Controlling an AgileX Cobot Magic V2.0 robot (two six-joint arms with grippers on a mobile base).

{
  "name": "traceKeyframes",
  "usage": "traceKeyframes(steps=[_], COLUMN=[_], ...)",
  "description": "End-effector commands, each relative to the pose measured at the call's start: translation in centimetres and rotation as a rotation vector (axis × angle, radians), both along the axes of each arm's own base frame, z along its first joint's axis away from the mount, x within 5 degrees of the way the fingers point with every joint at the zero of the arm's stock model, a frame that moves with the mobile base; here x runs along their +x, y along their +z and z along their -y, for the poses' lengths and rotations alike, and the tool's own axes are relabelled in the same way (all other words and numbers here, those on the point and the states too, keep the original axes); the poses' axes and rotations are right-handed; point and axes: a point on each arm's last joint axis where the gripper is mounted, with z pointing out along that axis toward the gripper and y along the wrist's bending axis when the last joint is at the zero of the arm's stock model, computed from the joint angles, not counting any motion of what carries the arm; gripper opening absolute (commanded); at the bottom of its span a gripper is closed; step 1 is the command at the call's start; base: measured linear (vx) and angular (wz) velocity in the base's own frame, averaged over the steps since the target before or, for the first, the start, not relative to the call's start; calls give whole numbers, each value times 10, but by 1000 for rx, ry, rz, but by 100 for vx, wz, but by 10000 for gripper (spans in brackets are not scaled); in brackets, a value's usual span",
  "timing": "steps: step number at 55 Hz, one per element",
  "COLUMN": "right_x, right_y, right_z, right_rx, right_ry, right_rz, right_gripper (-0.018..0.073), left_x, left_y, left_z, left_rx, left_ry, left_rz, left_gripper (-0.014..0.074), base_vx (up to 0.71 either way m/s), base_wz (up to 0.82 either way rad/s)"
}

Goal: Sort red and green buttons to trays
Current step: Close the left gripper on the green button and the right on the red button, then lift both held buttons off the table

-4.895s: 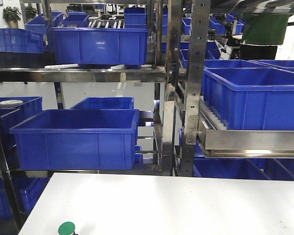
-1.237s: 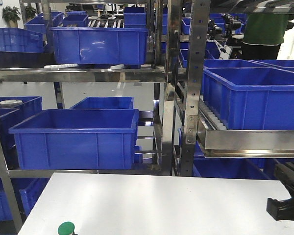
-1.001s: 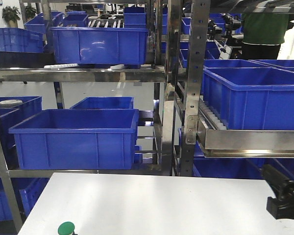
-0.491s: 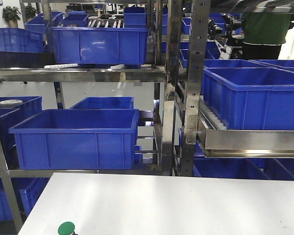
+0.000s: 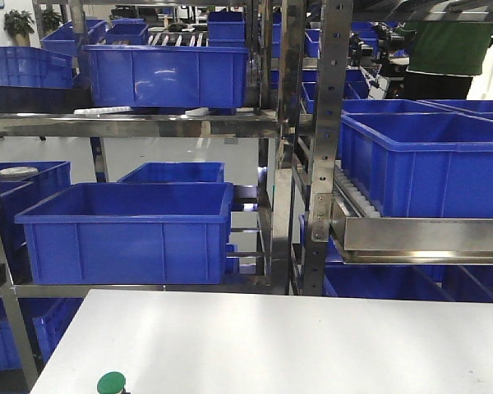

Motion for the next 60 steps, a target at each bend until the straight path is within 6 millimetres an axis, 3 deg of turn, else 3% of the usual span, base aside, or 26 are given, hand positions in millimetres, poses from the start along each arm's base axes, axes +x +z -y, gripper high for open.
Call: traceKeyframes(steps=[1, 13, 15, 26, 46, 54, 60], right_x=[27, 67, 70, 71, 68, 65, 66], right_y=[20, 10, 9, 8, 7, 5, 6], right_z=[-5, -8, -8, -6, -4, -3, -3], right_rx=[36, 36, 37, 34, 28, 26, 27], right_ry=[18, -22, -25, -47, -72, -73, -69], right_rz=[264, 318, 322, 322, 309, 294, 301], right_gripper=[533, 494, 443, -16, -12, -11, -11], left_x=[0, 0, 0, -2, -28, -36, -29], left_y=[23, 21, 20, 5, -87, -113, -126], left_z=[1, 1, 1, 0, -3, -4, -1], left_rx=[-27, -24, -22, -11, -13, -26, -45], left_ry=[-1, -1, -1, -1, 3, 2, -15], left_rz=[138, 109, 99, 5, -54, -10, -17], left_gripper=[566, 566, 566, 566, 566, 561, 538], base_vx=[0, 0, 0, 0, 0, 0, 0], base_wz=[0, 0, 0, 0, 0, 0, 0])
